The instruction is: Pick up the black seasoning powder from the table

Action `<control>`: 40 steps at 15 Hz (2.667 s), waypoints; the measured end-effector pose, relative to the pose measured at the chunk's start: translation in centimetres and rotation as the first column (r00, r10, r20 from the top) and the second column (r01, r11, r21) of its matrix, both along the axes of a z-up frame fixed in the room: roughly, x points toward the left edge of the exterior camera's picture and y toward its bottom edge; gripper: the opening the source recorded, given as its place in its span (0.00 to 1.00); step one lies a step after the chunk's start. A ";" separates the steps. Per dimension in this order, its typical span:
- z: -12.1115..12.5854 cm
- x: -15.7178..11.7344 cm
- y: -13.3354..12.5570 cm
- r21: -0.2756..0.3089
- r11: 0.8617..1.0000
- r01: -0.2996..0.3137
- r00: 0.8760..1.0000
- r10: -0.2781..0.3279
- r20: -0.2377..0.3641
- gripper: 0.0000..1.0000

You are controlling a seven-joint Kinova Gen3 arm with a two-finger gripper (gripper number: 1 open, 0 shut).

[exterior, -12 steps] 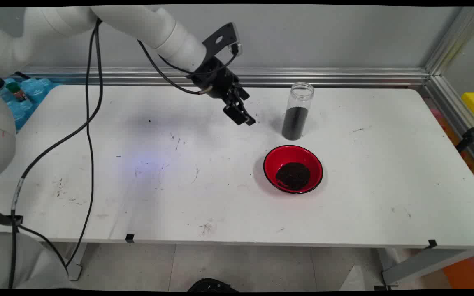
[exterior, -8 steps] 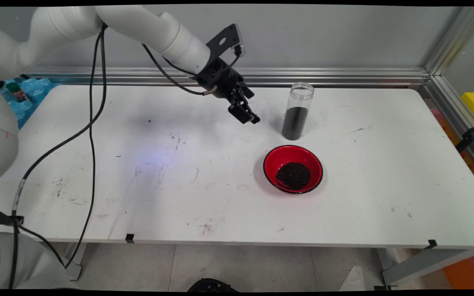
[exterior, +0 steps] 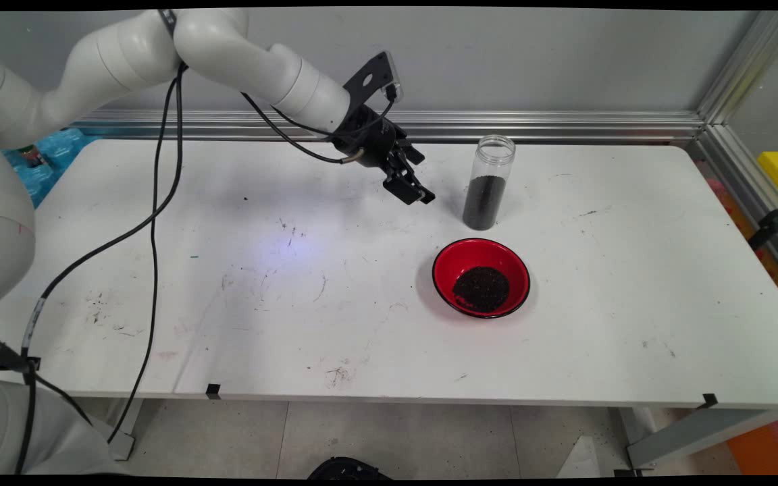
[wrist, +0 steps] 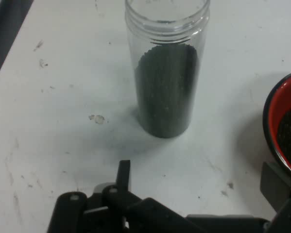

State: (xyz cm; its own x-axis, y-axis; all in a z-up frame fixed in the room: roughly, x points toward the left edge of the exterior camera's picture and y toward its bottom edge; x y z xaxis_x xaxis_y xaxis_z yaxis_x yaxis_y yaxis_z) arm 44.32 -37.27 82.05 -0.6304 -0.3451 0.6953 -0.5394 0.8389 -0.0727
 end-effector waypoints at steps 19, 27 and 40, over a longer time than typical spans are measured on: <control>-4.9 -1.5 -3.9 -0.027 0.998 0.050 0.992 -0.053 -0.111 1.00; -6.5 -2.7 -5.0 -0.032 0.998 0.048 0.990 -0.051 -0.132 1.00; -8.6 -4.2 -6.2 -0.047 0.998 0.051 0.990 -0.056 -0.129 1.00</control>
